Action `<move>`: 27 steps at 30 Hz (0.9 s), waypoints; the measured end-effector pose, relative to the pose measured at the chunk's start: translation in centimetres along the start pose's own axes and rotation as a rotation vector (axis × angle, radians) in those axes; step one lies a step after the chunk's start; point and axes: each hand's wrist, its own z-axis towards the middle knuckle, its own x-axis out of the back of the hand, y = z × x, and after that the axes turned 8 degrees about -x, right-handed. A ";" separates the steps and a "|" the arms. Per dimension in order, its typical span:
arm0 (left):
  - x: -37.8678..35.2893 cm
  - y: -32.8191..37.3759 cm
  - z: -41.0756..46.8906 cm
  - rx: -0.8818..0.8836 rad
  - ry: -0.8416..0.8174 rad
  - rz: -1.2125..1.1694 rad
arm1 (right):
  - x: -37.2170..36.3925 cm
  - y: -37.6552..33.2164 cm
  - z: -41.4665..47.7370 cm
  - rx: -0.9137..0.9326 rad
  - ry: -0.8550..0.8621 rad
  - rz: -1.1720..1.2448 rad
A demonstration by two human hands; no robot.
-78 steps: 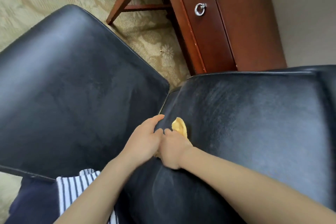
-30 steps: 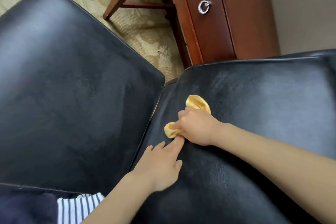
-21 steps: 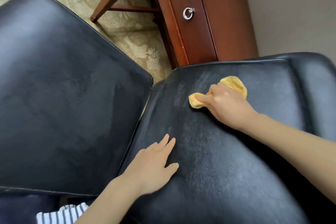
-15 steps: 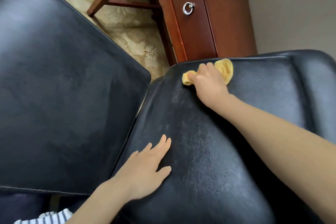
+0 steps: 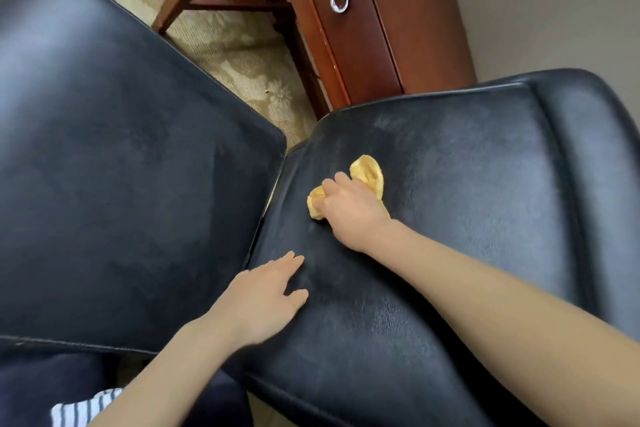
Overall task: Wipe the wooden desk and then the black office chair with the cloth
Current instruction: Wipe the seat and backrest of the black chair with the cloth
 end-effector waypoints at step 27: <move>-5.3 -7.3 -4.5 0.079 -0.007 0.121 | -1.0 -0.8 4.9 -0.045 0.041 -0.105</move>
